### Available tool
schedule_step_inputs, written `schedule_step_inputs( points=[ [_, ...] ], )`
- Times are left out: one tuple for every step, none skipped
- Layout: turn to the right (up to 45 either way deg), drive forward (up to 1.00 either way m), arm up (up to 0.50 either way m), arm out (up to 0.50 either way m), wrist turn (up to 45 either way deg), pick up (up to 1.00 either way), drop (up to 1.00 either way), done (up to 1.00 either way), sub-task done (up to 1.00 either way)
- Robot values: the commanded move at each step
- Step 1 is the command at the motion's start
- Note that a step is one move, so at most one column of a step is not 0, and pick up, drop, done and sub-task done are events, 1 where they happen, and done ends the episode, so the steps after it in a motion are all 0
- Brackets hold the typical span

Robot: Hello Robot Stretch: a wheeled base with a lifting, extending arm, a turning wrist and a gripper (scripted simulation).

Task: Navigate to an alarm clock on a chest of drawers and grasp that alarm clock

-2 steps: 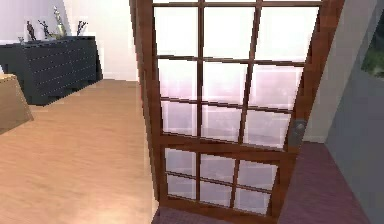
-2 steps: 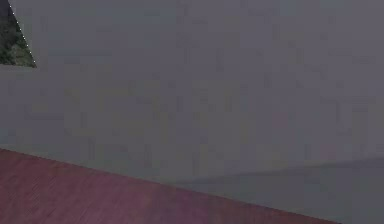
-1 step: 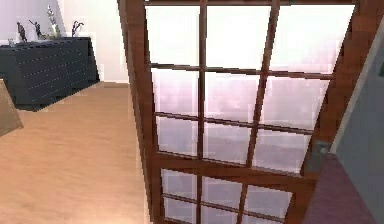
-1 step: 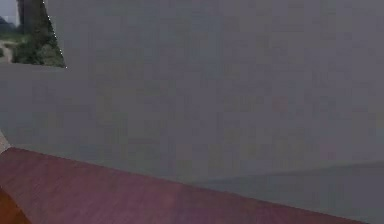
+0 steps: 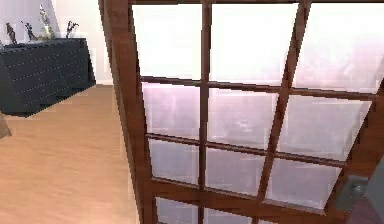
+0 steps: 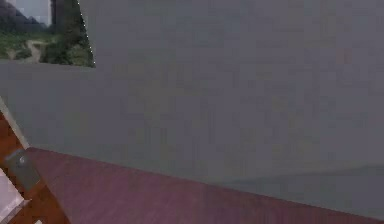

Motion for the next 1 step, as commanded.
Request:
schedule_step_inputs(
  points=[
    [-30.0, 0.0, 0.0, 0.0, 0.0, 0.0, 0.0, 0.0, 0.0]
  ],
)
